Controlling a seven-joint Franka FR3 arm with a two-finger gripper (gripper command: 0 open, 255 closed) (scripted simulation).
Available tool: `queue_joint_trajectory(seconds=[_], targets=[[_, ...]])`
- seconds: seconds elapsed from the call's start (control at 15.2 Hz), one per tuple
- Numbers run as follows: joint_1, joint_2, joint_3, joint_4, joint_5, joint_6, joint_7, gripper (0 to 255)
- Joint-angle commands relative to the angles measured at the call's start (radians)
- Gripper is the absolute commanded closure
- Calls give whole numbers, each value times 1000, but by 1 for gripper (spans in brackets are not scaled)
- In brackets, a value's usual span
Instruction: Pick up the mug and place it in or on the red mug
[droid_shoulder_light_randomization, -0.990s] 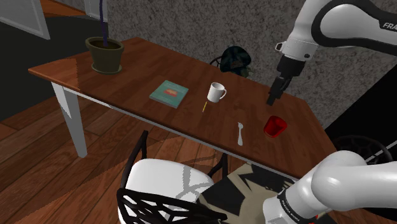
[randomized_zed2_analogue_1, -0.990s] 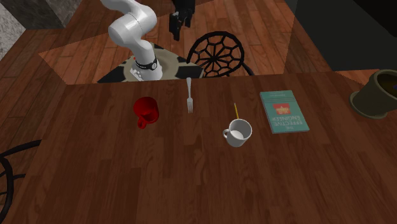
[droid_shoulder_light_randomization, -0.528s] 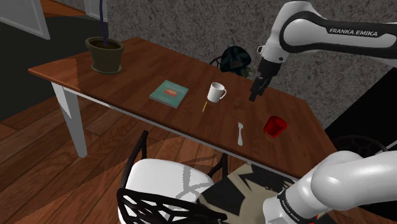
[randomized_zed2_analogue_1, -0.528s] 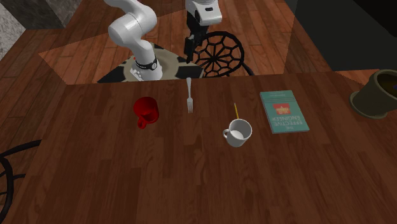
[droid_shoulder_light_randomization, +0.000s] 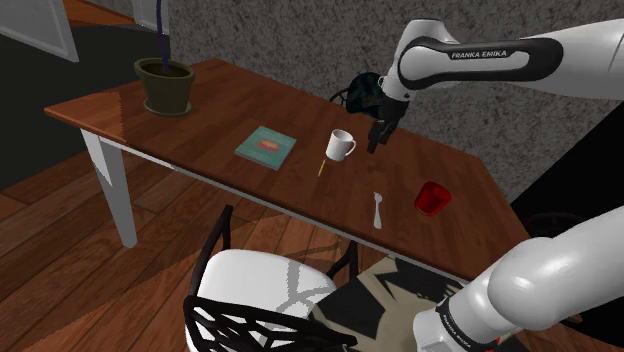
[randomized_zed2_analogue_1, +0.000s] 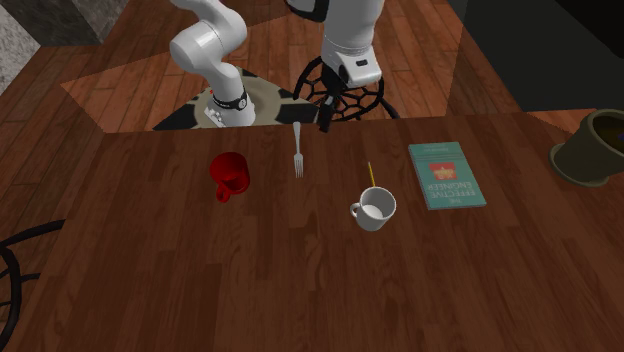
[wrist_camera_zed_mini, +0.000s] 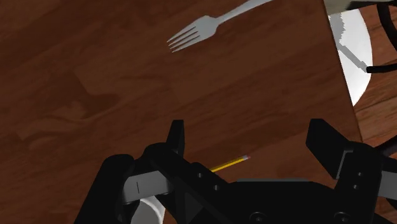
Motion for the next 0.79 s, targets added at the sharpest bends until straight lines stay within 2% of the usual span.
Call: queue_joint_trajectory(seconds=[0.0,0.4,0.73], targets=[[-4,76,-7,50,-4,34,-17,0],[-13,295,-18,223,-9,103,-59,0],[-23,484,-23,408,-8,126,-92,0]])
